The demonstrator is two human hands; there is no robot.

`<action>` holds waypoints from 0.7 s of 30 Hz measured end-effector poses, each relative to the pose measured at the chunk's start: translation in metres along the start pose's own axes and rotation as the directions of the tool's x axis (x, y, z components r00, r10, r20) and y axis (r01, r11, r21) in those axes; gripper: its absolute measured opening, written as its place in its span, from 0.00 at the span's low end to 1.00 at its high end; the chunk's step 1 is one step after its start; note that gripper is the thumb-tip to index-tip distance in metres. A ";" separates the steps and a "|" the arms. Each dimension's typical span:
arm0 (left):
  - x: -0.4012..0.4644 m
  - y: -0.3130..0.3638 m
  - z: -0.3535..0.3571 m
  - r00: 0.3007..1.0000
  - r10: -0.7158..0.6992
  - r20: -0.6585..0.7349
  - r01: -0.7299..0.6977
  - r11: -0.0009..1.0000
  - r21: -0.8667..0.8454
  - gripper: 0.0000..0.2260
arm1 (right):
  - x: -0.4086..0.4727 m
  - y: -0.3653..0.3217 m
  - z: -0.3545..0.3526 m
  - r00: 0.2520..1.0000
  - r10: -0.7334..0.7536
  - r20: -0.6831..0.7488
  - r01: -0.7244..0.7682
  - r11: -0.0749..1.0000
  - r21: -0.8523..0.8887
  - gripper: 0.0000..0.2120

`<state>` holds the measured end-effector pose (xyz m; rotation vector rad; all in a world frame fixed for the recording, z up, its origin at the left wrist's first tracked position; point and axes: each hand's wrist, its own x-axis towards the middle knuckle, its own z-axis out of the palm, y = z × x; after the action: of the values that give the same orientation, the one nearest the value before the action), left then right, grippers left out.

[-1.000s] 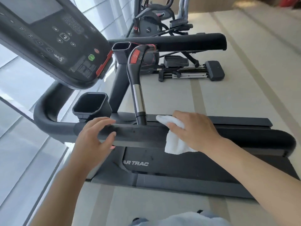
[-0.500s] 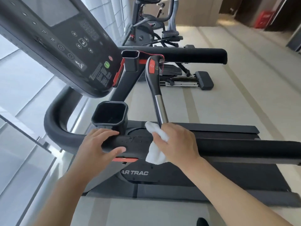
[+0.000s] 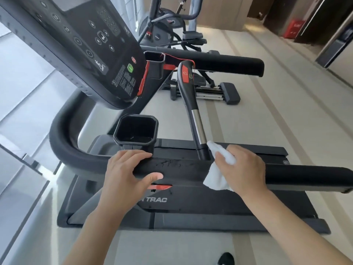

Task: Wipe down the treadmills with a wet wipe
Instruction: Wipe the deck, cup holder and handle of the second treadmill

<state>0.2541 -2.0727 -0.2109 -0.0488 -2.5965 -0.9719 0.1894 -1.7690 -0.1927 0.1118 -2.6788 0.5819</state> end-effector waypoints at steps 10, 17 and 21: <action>-0.014 -0.023 -0.033 1.000 -0.008 0.019 0.007 0.998 0.059 0.21 | -0.015 -0.098 0.042 0.961 -0.257 -0.106 0.269 0.956 0.118 0.17; -0.023 -0.020 -0.028 0.997 -0.024 -0.078 0.029 0.998 0.052 0.25 | -0.015 -0.166 0.069 0.924 -0.381 -0.019 0.380 0.914 0.144 0.13; -0.021 -0.011 -0.029 0.993 -0.065 -0.100 0.068 0.997 0.029 0.24 | -0.009 -0.155 0.064 0.875 -0.484 -0.004 0.475 0.857 0.202 0.12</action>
<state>0.2819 -2.0981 -0.2050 0.0926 -2.5363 -0.9309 0.1992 -1.9368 -0.1904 0.8343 -2.4836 0.6782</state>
